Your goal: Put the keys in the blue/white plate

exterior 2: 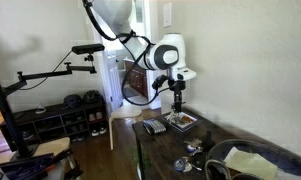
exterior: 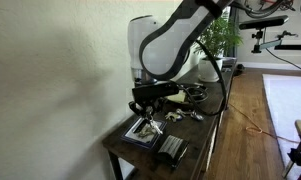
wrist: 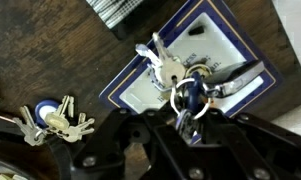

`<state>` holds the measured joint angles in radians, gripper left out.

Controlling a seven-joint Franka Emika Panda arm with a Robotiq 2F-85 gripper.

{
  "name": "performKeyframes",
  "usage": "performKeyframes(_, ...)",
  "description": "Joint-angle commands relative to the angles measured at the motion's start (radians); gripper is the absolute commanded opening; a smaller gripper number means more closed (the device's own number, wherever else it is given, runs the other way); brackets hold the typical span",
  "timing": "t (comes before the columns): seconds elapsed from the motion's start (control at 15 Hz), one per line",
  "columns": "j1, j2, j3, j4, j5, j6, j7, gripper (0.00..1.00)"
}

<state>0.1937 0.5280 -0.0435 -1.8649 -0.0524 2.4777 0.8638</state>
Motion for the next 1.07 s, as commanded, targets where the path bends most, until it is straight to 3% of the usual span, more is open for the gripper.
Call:
performKeyframes(0.0,-0.007,0.044,-0.011,0.053,0.023,-0.029,-0.01,0.06)
performKeyframes(0.33,-0.008,0.072,-0.014,0.073,0.033,-0.034,-0.009,0.09)
performKeyframes(0.4,-0.009,0.073,-0.013,0.073,0.036,-0.033,-0.01,0.23)
performKeyframes(0.47,-0.009,0.07,-0.015,0.07,0.038,-0.031,-0.008,0.42)
performKeyframes(1.0,-0.012,0.025,-0.04,0.054,0.038,-0.057,0.002,0.92)
